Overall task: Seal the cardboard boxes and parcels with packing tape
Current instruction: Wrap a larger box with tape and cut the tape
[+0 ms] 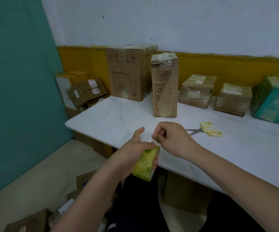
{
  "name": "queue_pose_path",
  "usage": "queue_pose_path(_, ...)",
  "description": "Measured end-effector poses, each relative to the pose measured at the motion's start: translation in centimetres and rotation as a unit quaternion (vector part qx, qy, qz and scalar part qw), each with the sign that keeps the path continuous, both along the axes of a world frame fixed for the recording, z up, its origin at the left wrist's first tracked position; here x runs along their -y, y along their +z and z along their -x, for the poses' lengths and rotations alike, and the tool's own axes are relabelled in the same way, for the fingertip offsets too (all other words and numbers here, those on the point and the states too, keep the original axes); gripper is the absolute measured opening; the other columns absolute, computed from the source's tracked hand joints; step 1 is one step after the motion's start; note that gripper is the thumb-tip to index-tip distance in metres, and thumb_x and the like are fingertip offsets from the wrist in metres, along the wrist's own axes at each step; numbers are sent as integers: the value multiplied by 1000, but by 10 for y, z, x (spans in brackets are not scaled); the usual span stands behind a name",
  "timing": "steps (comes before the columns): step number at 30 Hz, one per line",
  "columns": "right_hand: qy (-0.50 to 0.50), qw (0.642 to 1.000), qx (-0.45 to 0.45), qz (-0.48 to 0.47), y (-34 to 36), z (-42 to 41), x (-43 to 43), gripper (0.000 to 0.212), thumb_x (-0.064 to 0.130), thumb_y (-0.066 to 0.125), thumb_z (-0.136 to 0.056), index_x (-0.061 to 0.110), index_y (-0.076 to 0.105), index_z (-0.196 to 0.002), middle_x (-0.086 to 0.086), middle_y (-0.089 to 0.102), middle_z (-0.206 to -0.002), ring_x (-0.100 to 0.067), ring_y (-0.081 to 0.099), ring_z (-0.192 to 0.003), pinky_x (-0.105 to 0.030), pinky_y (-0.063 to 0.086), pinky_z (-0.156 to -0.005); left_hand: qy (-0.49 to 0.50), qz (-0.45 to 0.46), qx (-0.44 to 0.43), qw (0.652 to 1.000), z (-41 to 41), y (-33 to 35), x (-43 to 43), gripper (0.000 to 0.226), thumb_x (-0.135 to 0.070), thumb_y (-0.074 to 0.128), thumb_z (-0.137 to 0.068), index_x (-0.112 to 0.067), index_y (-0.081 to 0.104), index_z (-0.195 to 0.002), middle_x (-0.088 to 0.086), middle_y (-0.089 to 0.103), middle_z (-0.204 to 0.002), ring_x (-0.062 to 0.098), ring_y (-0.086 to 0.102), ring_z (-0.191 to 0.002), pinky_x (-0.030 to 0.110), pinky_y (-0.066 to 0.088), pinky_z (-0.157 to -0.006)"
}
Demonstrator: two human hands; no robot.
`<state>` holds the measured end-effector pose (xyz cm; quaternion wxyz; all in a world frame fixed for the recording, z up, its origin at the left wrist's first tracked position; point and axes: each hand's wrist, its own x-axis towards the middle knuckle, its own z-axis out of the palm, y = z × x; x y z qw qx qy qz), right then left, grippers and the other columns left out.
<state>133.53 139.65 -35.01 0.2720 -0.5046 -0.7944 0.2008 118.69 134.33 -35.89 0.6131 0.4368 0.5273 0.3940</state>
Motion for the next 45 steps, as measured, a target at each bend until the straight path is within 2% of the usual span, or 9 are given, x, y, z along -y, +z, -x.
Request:
queue_pose_path(5, 8, 998, 14, 56, -18, 0, 5, 13, 16, 65, -90, 19, 66, -78, 9, 61, -73, -1, 54, -67, -9, 37, -55, -31, 13, -34, 999, -5, -13, 20, 82, -14, 56, -100, -43, 3, -155, 11, 66, -74, 16, 65, -56, 32, 54, -59)
queue_pose_path(9, -22, 998, 56, -1, -36, -5, -7, 14, 5, 59, -88, 15, 64, -79, 14, 54, -70, -2, 54, -70, -8, 38, -59, -23, -37, -109, 993, -15, -36, 12, 66, -21, 44, -106, -29, 6, -158, -18, 40, -83, -23, 46, -40, 3, 39, -43)
queue_pose_path(13, -1, 987, 147, -63, -55, -3, -14, 8, 14, 54, -92, 11, 59, -86, -3, 59, -85, -17, 55, -81, -27, 42, -66, 7, -32, -128, 991, -25, -47, 4, 65, -23, 44, -106, -31, 6, -158, -20, 43, -93, -24, 43, -39, 2, 38, -41)
queue_pose_path(17, -15, 955, 248, -162, -59, 1, -11, 13, 21, 61, -88, 9, 56, -87, -10, 59, -82, -25, 56, -80, -32, 36, -60, 48, -50, -199, 978, -27, -52, 0, 77, -38, 49, -102, -35, -5, -156, 0, 46, -143, -8, 57, -64, 6, 44, -54)
queue_pose_path(20, -72, 924, 308, -215, -66, 1, -7, 32, 31, 78, -69, 9, 59, -83, -10, 61, -71, -28, 57, -67, -32, 35, -54, 73, -88, -420, 900, -18, -69, -3, 96, -73, 44, -88, -40, -20, -152, 5, 53, -132, 14, 56, -101, 29, 51, -84)
queue_pose_path(25, -133, 929, 311, -151, -61, -22, -19, 65, 66, 49, -86, 14, 47, -124, -11, 48, -118, -32, 49, -105, -45, 41, -85, 107, -102, -635, 758, -20, -68, -11, 90, -83, 29, -85, -41, -8, -155, 15, 25, -137, 32, 32, -120, 41, 31, -102)
queue_pose_path(32, -10, 977, 212, -33, -71, -31, -27, 69, 62, 39, -95, 27, 25, -152, 0, 27, -148, -27, 28, -136, -45, 19, -115, 73, -91, -670, 733, -19, -54, -72, 71, -64, 30, -99, -38, 0, -157, 17, 22, -145, 34, 28, -128, 43, 24, -107)
queue_pose_path(36, -64, 981, 105, -149, -47, -38, -64, 41, 21, 50, -99, 10, 47, -138, -10, 47, -134, -33, 52, -115, -46, 43, -98, 153, -240, -606, 742, -10, -24, -118, 55, -40, 34, -105, -27, 21, -157, 16, 37, -135, 31, 36, -121, 40, 31, -100)
queue_pose_path(45, -90, 922, -30, -375, 93, -40, -177, 46, 37, 31, -106, 16, 50, -142, 1, 47, -148, -17, 39, -137, -33, 29, -115, 240, -569, -356, 701, -22, 102, -232, 40, -32, 34, -106, -21, 49, -142, 1, 49, -134, 15, 44, -126, 36, 35, -108)
